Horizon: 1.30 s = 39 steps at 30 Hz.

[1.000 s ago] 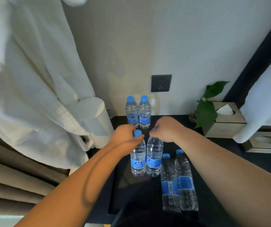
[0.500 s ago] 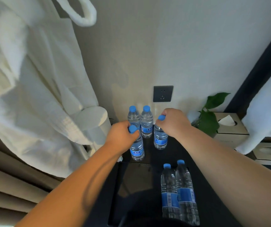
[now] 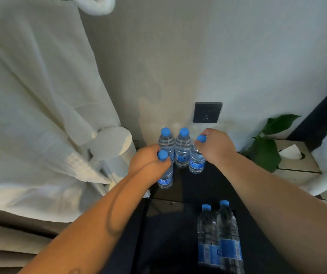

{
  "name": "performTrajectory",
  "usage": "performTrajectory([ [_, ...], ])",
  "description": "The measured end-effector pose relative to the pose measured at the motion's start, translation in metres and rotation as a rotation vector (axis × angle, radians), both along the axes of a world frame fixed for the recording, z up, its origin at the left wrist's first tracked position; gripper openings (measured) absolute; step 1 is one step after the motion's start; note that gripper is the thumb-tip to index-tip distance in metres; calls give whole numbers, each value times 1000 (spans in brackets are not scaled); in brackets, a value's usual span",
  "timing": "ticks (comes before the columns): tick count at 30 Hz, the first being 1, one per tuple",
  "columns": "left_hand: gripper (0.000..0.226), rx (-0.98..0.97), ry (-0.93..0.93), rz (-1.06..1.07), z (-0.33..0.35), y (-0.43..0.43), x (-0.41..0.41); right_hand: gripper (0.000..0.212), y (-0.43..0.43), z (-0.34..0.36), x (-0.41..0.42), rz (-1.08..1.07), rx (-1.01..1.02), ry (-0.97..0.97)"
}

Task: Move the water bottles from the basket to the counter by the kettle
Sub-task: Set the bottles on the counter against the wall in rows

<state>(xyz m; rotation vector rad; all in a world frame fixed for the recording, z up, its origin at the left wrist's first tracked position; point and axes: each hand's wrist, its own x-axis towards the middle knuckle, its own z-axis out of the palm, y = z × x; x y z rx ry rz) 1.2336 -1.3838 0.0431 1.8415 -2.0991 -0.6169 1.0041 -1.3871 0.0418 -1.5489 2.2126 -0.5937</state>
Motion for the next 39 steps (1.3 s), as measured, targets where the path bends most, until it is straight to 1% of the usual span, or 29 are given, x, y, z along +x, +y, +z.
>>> performTrajectory([
  [8,19,-113,10,-17,-13,-12,0,18,-19,-7,-12,-56,-1,-4],
  [11,19,-123,10,-13,-16,-11,2,16,-18,-8,-14,-93,-7,-1],
  [16,17,-140,4,-37,-17,-11,2,13,-15,-11,-15,-96,-19,-39],
  [20,18,-166,-8,-65,-20,-9,3,18,-14,-10,-16,-87,-9,-57],
  [23,22,-168,-7,-68,-23,-6,5,26,-11,-8,-15,-80,12,-55],
  [26,36,-126,-26,-24,-24,-2,5,40,0,-15,-13,-77,41,-61],
  [27,40,-101,-23,8,-25,2,4,41,7,-20,-12,-78,66,-65],
  [29,44,-28,-11,67,-30,12,3,35,23,-34,-11,-61,139,-54],
  [31,45,45,-21,92,-41,25,5,26,41,-49,-12,7,255,7],
  [34,43,138,-99,17,-65,46,10,29,71,-75,-16,109,443,91],
  [37,41,287,-218,-121,-84,69,10,31,101,-95,-24,82,538,96],
  [39,45,324,-244,-167,-94,84,6,32,119,-105,-31,47,557,102],
])
